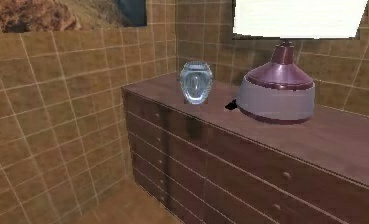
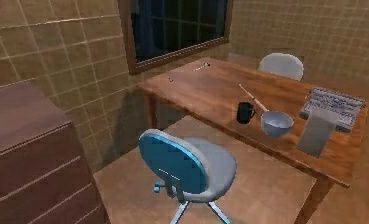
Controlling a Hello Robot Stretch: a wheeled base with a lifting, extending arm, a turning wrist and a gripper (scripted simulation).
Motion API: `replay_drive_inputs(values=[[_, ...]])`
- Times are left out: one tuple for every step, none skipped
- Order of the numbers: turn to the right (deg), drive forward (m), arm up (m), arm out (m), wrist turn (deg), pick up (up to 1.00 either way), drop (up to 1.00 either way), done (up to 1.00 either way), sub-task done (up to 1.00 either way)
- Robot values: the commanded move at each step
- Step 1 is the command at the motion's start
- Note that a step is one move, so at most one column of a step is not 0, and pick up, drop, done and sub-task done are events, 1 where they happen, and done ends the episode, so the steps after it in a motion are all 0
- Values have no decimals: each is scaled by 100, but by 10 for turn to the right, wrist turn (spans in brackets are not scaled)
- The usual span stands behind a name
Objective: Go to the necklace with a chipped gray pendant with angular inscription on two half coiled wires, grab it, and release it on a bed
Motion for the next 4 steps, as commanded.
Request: replay_drive_inputs(values=[[0, 40, 0, 0, 0, 0, 0, 0, 0], [-450, 0, 0, 0, 0, 0, 0, 0, 0], [-420, 0, 0, 0, 0, 0, 0, 0, 0], [-30, 0, 0, 0, 0, 0, 0, 0, 0]])
